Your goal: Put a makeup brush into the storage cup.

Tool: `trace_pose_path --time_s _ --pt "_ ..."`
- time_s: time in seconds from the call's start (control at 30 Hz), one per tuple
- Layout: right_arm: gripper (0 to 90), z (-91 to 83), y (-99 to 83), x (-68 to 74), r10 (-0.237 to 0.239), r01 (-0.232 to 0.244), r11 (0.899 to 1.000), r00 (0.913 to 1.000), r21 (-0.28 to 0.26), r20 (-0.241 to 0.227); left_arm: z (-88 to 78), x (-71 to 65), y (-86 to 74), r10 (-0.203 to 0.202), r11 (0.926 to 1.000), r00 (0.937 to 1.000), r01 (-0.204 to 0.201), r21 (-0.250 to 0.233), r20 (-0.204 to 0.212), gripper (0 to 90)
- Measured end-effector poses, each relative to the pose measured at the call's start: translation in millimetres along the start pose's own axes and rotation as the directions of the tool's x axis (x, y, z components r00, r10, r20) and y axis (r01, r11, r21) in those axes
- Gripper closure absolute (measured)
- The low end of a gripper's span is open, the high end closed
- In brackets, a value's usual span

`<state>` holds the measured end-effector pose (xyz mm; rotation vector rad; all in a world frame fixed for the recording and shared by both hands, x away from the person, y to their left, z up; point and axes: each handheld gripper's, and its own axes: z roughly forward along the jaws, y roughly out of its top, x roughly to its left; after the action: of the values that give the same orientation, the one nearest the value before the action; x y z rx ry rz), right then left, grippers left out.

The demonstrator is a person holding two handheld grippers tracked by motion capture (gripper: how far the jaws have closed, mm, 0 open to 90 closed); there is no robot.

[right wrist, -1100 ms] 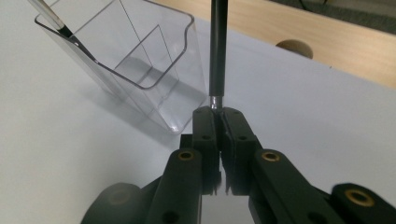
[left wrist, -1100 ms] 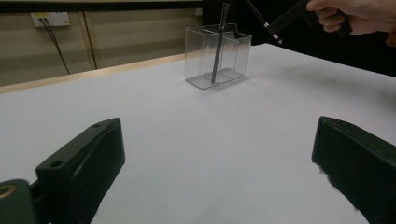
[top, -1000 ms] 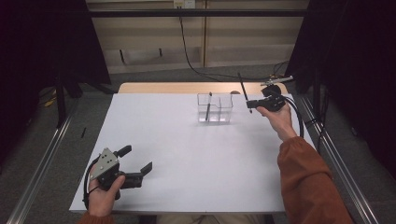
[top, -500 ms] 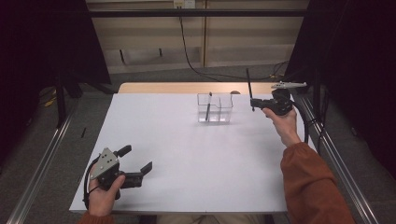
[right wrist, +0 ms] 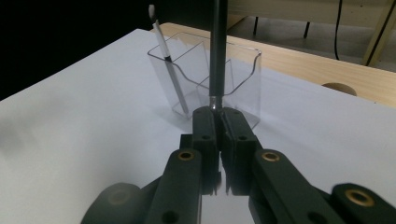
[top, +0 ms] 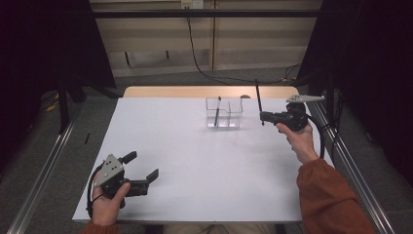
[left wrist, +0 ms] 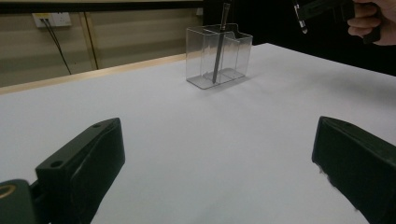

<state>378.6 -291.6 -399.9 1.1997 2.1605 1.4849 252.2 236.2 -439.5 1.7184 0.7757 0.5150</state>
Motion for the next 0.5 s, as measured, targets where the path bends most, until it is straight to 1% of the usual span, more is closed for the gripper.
trace_pose_path --time_s 0.1,0.27,0.37,0.5 --pt "85.0 -6.8 -1.6 3.9 -0.002 0.002 1.000 0.9999 -0.002 -0.014 -0.1 0.4 0.1 -0.001 1.0000 1.0000 0.001 -0.002 0.000 2.5" --pt "85.0 -12.5 -6.0 13.3 -0.028 0.028 1.000 0.9985 0.002 -0.047 1.0 -0.3 -0.1 -0.001 1.0000 1.0000 0.001 0.003 0.003 2.5" --pt "85.0 -14.4 -7.8 23.2 -0.057 0.058 0.998 0.9956 0.010 -0.075 0.9 0.0 -0.1 0.000 1.0000 1.0000 0.000 0.003 0.001 2.5" --pt "85.0 -16.9 -9.9 34.1 -0.078 0.079 0.997 0.9909 0.012 -0.110 1.4 -0.2 -0.3 0.000 1.0000 1.0000 0.000 0.005 0.002 2.5"
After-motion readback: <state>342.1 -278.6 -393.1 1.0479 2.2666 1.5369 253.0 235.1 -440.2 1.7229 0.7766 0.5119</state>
